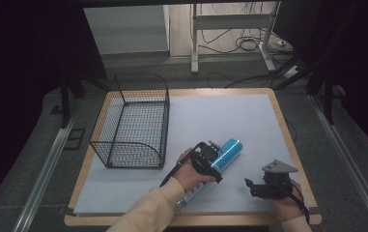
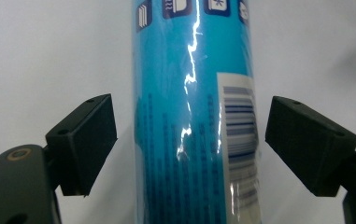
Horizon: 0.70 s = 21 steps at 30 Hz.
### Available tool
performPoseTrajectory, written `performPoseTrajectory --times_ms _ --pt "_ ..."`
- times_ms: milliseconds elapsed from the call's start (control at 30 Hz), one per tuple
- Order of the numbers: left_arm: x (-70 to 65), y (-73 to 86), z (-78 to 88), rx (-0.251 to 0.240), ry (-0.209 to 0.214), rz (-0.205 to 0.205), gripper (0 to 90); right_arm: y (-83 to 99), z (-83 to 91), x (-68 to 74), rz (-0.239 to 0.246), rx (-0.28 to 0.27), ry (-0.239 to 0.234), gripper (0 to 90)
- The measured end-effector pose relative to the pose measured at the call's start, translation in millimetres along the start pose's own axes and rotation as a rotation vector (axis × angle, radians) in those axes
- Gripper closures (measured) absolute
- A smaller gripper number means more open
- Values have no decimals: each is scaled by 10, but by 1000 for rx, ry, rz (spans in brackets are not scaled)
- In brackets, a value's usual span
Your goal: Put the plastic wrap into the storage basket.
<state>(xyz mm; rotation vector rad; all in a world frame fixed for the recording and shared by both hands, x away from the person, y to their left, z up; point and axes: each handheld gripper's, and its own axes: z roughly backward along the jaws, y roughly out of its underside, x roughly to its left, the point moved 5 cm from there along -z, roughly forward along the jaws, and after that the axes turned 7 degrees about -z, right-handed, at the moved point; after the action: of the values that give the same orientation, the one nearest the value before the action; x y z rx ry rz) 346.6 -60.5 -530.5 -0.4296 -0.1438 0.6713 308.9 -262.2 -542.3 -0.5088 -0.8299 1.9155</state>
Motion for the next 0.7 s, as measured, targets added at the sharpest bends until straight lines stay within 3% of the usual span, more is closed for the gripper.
performPoseTrajectory --times_ms 333,567,700 --pt "4 -19 -171 65 8 15 210 -7 0 4 3 -3 -2 110" --pt "-5 -23 -183 79 15 11 307 -5 2 2 6 -3 0 110" --pt "18 -26 -179 88 33 17 311 -6 4 -9 4 -4 5 110"
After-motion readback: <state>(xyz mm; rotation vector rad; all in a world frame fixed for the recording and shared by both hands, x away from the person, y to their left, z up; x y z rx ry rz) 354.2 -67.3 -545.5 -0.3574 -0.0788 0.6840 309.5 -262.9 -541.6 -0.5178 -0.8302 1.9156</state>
